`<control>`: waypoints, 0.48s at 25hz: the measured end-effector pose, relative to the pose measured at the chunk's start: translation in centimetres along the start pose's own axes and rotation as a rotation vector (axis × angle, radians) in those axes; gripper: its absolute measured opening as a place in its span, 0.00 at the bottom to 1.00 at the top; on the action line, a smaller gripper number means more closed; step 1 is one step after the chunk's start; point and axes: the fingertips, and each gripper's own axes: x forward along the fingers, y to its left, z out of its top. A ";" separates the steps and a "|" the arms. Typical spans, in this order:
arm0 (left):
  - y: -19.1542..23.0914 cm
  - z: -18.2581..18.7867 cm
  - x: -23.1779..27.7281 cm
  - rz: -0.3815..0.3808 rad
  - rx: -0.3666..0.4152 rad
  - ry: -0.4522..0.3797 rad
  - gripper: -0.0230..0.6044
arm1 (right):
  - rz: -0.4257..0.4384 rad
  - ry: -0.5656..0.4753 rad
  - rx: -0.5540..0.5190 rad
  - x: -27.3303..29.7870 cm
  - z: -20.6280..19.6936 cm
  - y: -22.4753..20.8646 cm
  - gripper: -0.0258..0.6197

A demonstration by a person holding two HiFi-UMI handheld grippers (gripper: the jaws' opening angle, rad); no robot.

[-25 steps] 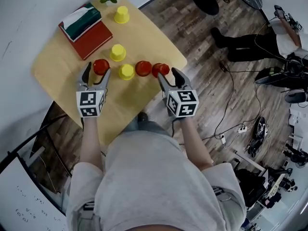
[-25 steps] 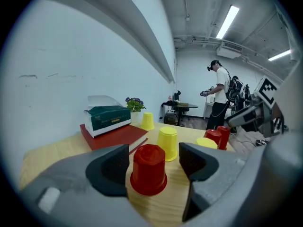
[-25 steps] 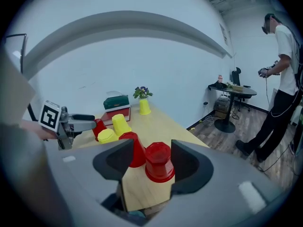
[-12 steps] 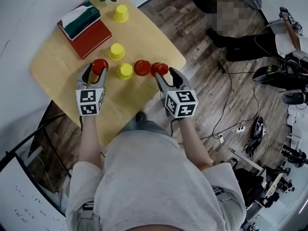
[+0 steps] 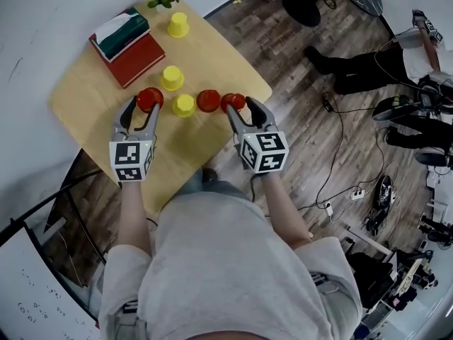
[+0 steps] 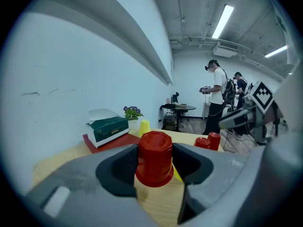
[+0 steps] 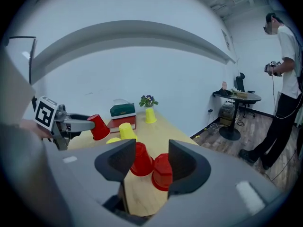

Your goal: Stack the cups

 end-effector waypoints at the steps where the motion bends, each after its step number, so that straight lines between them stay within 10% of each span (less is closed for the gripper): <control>1: -0.4 0.3 -0.2 -0.008 0.009 -0.002 0.41 | 0.001 -0.012 -0.004 -0.2 0.2 0.1 0.37; 12: -6.0 4.2 -0.1 -0.157 0.043 -0.052 0.41 | 0.009 -0.124 -0.020 -3.0 1.8 0.7 0.26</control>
